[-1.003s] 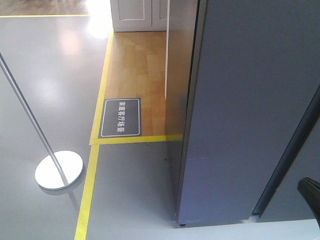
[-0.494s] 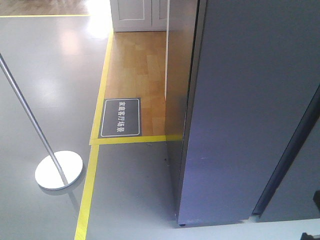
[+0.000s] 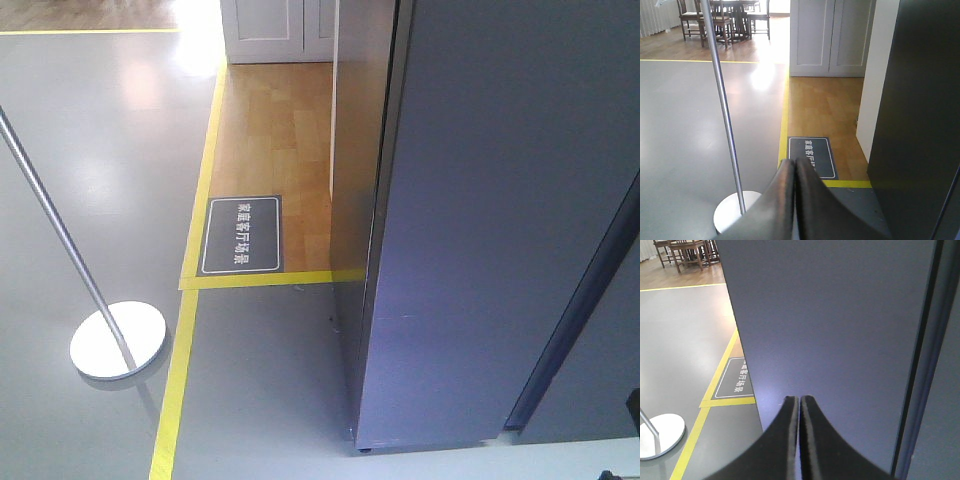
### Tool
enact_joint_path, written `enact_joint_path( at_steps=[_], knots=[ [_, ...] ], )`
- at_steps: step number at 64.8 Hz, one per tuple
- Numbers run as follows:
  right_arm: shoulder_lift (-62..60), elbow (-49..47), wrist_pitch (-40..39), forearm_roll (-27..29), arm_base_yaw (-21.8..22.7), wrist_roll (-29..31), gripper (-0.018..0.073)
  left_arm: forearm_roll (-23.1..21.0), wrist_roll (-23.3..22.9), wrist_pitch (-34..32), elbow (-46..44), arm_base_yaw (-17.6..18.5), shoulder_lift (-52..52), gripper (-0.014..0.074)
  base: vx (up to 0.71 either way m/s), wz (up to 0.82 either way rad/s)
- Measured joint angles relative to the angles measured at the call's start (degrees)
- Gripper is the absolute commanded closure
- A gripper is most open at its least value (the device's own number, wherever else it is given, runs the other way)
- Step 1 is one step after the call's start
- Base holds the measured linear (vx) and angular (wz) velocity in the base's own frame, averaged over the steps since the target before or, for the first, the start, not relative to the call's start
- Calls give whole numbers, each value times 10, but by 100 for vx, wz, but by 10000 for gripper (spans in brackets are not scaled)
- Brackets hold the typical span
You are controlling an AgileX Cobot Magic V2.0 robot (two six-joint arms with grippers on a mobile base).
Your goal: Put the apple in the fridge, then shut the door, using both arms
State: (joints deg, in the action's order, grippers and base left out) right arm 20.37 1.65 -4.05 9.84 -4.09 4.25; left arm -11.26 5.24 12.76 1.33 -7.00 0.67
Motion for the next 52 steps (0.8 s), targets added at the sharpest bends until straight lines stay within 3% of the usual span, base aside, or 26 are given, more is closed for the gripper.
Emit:
enact_joint_path(
  at_steps=[35,52],
  knots=[
    [0,0,-12,-16,1,-1,562,0,0,0,0,0,0,603,0,0],
    [-2,0,-11,-16,30,-1,562,0,0,0,0,0,0,603,0,0]
  ],
)
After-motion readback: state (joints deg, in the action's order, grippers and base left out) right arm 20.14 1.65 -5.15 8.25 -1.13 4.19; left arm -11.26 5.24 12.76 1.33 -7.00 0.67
